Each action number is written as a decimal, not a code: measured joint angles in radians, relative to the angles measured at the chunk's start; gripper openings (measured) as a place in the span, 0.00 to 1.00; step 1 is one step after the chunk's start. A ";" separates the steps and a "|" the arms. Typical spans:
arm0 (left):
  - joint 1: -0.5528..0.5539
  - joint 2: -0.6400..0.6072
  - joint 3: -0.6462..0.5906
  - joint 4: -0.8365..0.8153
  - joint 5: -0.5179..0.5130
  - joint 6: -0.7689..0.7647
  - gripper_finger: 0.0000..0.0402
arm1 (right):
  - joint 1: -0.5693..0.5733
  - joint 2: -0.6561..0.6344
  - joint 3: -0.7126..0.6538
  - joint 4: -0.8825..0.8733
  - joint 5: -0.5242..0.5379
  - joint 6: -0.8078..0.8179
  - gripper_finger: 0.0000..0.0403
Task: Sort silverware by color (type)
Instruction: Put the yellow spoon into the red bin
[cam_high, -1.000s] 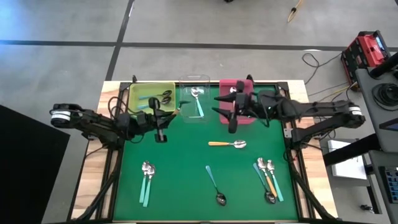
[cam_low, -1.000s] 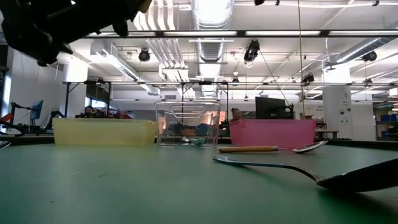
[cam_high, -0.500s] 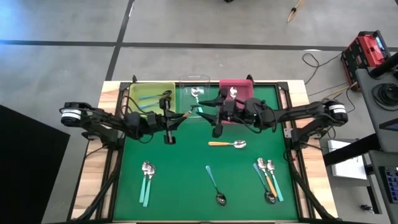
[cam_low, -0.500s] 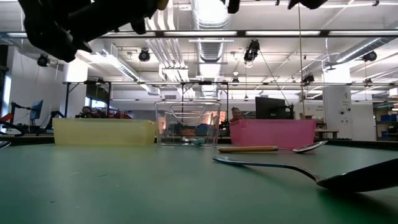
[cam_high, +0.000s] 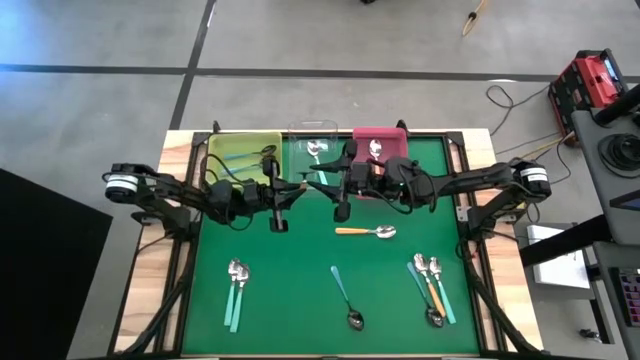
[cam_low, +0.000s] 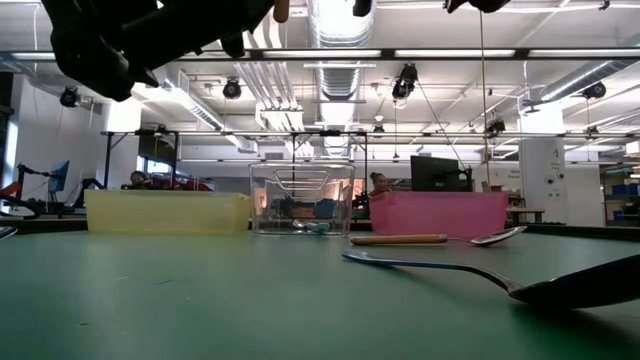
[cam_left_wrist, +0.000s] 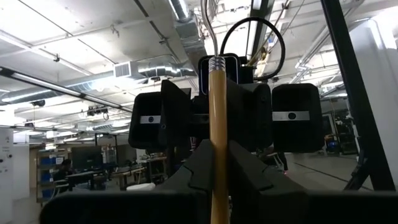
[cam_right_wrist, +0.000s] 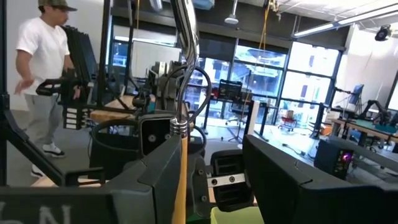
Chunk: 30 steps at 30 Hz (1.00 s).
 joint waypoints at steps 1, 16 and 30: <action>0.000 0.000 0.000 0.000 0.000 0.000 0.03 | 0.000 0.000 0.000 -0.001 0.000 0.000 0.40; 0.000 -0.001 -0.008 -0.005 -0.024 0.001 0.03 | 0.000 -0.034 0.005 -0.095 0.003 0.018 0.44; 0.004 0.052 0.043 -0.046 -0.026 0.012 0.03 | 0.002 -0.010 0.010 -0.075 0.003 0.028 0.49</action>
